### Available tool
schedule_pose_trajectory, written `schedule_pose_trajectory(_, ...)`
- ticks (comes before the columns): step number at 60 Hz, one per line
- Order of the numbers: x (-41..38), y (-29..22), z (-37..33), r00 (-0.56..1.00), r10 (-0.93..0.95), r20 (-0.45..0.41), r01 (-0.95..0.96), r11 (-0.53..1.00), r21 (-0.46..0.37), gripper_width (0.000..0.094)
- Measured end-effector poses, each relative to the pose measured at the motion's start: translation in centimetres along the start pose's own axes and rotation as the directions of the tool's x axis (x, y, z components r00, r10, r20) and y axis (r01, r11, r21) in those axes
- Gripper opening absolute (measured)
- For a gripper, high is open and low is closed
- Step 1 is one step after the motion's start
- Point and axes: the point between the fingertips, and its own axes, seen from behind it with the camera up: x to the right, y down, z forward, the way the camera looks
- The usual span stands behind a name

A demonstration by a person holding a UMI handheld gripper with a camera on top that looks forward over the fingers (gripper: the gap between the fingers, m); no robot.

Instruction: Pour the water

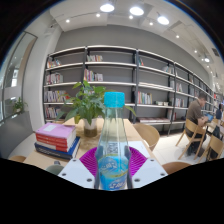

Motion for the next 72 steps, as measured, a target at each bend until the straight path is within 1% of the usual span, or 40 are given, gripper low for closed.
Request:
schedule_pose_trajectory(1,-1.7,1.7,0.5,1.000,0.007,-0.003,-0.007,1.000,0.000,0.0368)
schedule_pose_trajectory(6,0.6,3.5,1.2,1.000,0.000,-0.003,-0.001,0.999,-0.037,0.0369)
schedule_pose_trajectory(15,0.7,7.7,1.6,1.000,0.023,0.008,-0.022,0.997,-0.079,0.0375)
schedule_pose_trajectory(16,0.5,7.1,1.8,1.000,0.025,0.010,-0.025,0.999,-0.040,0.0382)
schedule_pose_trajectory(18,0.7,7.6,1.6,1.000,0.011,0.003,-0.010,0.999,-0.044,0.0385)
schedule_pose_trajectory(23,0.9,7.5,0.7,1.000,0.014,0.000,-0.014,1.000,-0.022,0.0395)
schedule_pose_trajectory(25,0.9,7.6,0.7,1.000,0.022,-0.008,-0.022,1.000,-0.015,0.0420)
schedule_pose_trajectory(31,0.6,7.7,0.7,0.999,0.033,-0.013,-0.033,0.999,-0.003,0.0521)
schedule_pose_trajectory(34,0.5,8.6,0.7,0.999,0.036,-0.015,-0.037,0.998,-0.053,0.0583)
schedule_pose_trajectory(36,0.7,9.3,0.2,0.999,0.039,-0.010,-0.040,0.995,-0.092,0.0693)
schedule_pose_trajectory(37,0.6,9.7,0.1,0.999,0.041,-0.009,-0.041,0.993,-0.110,0.0786)
schedule_pose_trajectory(39,0.5,10.4,-0.2,0.999,0.039,-0.007,-0.040,0.991,-0.129,0.0876)
schedule_pose_trajectory(42,0.5,11.0,-1.4,0.999,0.037,-0.012,-0.039,0.988,-0.149,0.0830)
schedule_pose_trajectory(46,0.5,12.6,-3.7,0.999,0.030,-0.032,-0.036,0.980,-0.197,0.0843)
schedule_pose_trajectory(52,-0.5,15.0,-8.0,0.999,0.014,-0.040,-0.025,0.961,-0.276,0.0846)
schedule_pose_trajectory(61,-4.2,16.1,-14.8,1.000,-0.001,0.002,0.002,0.939,-0.344,0.0850)
schedule_pose_trajectory(66,-6.8,15.1,-17.6,0.999,-0.006,0.036,0.018,0.936,-0.353,0.0851)
schedule_pose_trajectory(72,-9.5,11.5,-19.9,0.997,-0.017,0.070,0.038,0.951,-0.307,0.0858)
